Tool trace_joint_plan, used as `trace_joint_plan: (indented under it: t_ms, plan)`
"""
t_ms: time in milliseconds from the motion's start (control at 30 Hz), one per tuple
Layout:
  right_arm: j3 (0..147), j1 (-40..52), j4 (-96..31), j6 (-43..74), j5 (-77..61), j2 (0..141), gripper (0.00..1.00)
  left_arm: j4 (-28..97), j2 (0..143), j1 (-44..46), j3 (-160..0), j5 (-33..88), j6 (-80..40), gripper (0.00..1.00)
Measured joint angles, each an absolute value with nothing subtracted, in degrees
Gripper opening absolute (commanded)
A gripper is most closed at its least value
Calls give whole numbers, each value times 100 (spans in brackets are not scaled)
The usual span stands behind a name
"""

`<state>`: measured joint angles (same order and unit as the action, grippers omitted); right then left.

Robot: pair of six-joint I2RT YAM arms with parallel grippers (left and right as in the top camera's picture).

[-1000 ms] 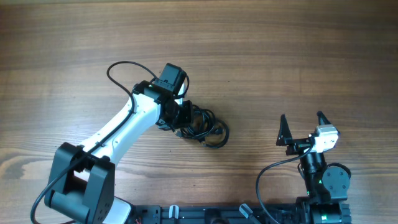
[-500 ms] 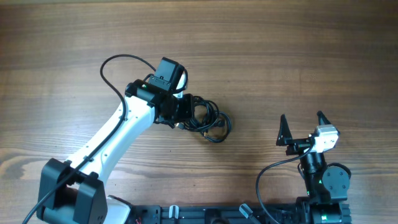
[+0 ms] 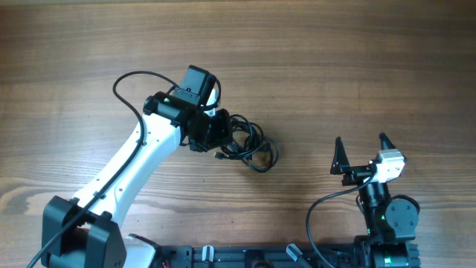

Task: Untangle cables
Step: 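Lower the left gripper and grasp a cable from the bundle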

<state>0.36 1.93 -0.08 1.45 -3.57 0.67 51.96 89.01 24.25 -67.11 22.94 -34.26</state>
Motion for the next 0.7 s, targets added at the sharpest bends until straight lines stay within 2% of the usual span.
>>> trace_joint_plan:
  t_ms: [100,267,700]
  plan:
    - [36,193,-8,145,-357,67,100,5118,8901,2410,-6711,2394,-3448,5]
    - [36,193,-8,145,-357,67,100,5312,8901,2392,-6716,1820,-3465,5]
    - [36,193,-8,143,-357,67,100,5129,8901,2403,-6716,2093,-3468,5]
